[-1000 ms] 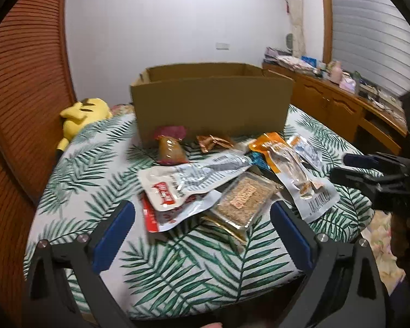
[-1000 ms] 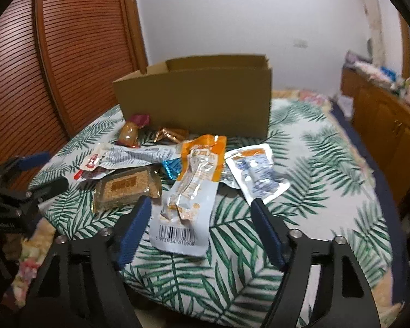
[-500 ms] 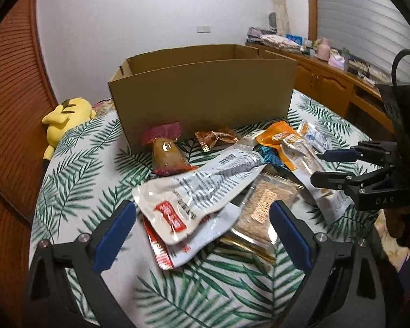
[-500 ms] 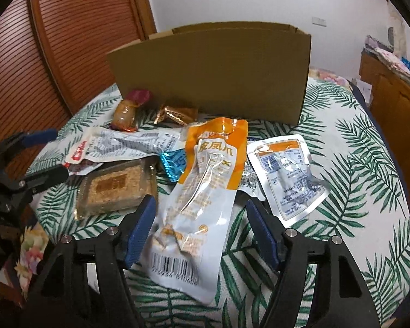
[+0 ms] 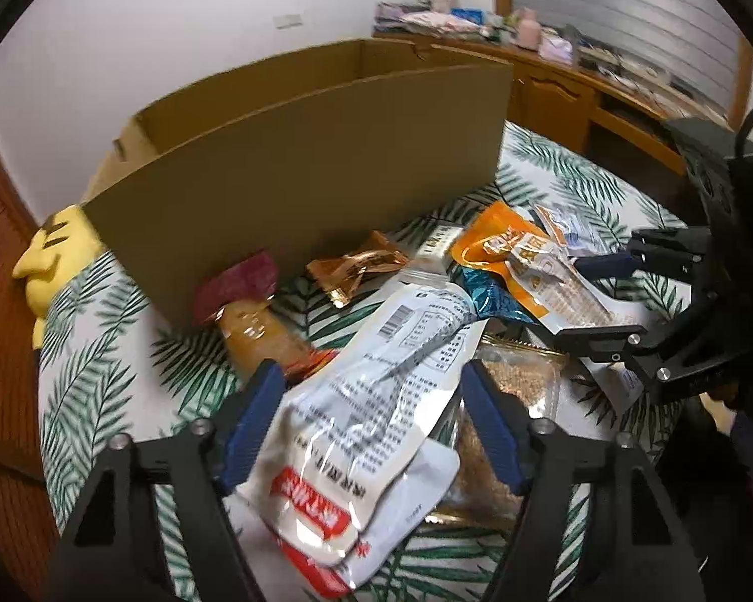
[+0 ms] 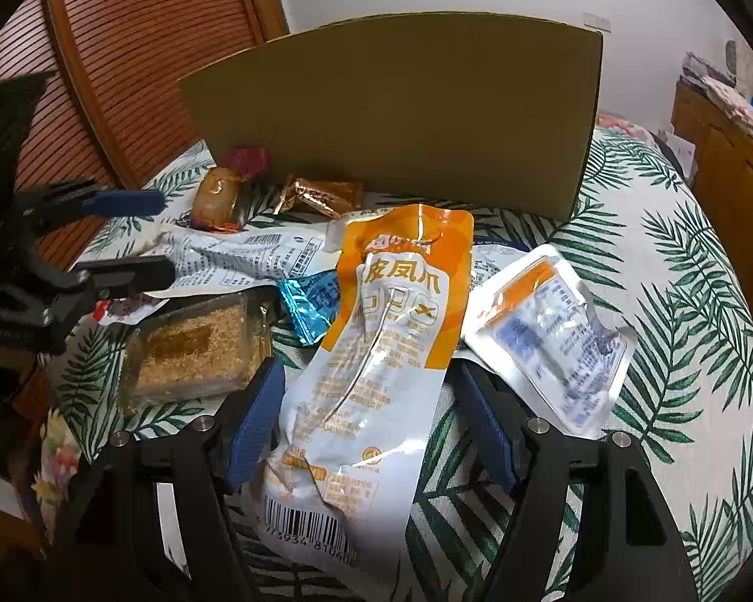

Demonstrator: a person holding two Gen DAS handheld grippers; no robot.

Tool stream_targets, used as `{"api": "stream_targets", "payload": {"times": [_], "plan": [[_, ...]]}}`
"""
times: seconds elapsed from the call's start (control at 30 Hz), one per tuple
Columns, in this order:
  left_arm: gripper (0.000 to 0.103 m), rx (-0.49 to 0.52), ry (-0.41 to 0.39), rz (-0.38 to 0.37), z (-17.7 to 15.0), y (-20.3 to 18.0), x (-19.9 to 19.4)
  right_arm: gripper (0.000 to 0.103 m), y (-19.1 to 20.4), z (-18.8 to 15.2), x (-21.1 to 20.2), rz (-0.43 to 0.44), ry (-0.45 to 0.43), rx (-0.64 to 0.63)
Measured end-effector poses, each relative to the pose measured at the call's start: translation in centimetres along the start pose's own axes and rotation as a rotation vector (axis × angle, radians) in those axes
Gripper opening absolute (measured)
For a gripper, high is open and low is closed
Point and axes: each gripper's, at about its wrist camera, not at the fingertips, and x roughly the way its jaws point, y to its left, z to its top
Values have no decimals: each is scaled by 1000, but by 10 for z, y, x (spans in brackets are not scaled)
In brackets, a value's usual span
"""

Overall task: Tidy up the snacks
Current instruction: 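Lower the left tool onto the white-red pouch while the right tool lowers onto the orange-white pouch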

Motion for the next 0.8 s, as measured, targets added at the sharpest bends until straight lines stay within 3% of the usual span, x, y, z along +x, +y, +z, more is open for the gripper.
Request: {"api": "stream_targets", "payload": {"times": [0.03, 0.17, 0.33, 0.6, 0.8], "plan": [[60, 12, 14, -8, 1, 0, 4, 73, 0, 0, 0, -1, 1, -3], [61, 66, 97, -58, 7, 1, 22, 73, 2, 1, 3, -4, 1, -12], [74, 74, 148, -132, 12, 10, 31, 74, 3, 1, 5, -8, -1, -23], [73, 74, 146, -184, 10, 15, 37, 74, 4, 0, 6, -10, 0, -35], [66, 93, 123, -146, 6, 10, 35, 74, 6, 0, 7, -25, 2, -49]]}}
